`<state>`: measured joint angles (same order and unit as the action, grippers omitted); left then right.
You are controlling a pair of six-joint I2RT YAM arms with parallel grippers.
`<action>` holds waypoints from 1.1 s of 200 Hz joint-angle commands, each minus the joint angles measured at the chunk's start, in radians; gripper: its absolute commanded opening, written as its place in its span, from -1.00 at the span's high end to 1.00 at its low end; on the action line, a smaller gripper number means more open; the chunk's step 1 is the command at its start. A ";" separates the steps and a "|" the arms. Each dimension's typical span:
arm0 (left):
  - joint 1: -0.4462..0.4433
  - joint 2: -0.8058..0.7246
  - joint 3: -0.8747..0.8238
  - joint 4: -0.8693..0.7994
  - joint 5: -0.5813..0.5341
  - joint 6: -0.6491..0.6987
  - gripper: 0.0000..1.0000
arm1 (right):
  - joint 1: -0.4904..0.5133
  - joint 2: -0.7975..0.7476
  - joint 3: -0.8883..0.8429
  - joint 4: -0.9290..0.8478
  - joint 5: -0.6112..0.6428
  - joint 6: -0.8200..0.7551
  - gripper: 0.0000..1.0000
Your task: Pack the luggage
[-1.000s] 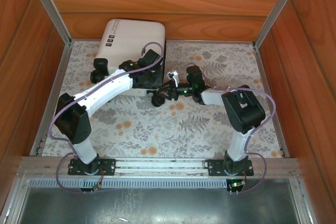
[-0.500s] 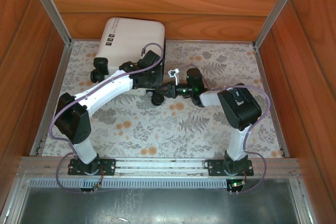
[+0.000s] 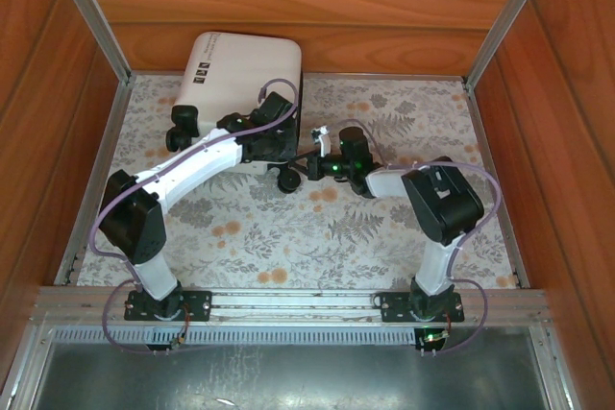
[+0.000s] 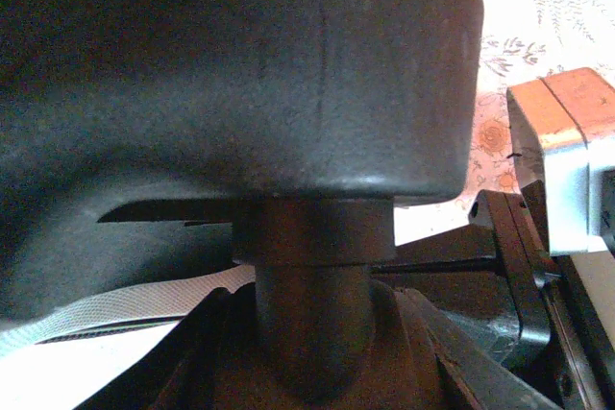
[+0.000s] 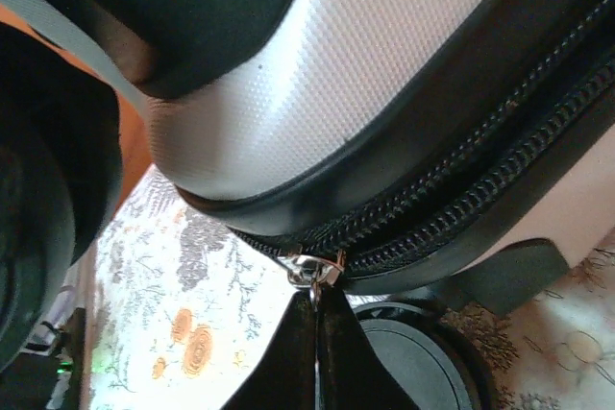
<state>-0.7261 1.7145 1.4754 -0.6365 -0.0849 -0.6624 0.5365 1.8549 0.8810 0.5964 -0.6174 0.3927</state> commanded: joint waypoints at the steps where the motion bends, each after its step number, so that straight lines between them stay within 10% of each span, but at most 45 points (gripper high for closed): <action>1: -0.016 -0.101 0.008 -0.006 0.112 0.082 1.00 | -0.021 -0.045 0.080 -0.286 0.268 -0.178 1.00; 64: -0.012 -0.247 -0.099 -0.008 0.131 0.253 1.00 | -0.024 -0.061 0.211 -0.587 0.534 -0.379 1.00; 160: -0.013 -0.329 -0.210 -0.006 0.212 0.420 1.00 | -0.023 -0.101 0.269 -0.774 0.616 -0.653 1.00; 220: -0.031 -0.409 -0.293 -0.004 0.316 0.570 1.00 | -0.142 -0.010 0.379 -0.769 0.726 -0.564 1.00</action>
<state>-0.7193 1.4063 1.1862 -0.6266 0.0711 -0.2569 0.5247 1.7863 1.1942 -0.1379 -0.1040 -0.2420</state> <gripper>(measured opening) 0.430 0.048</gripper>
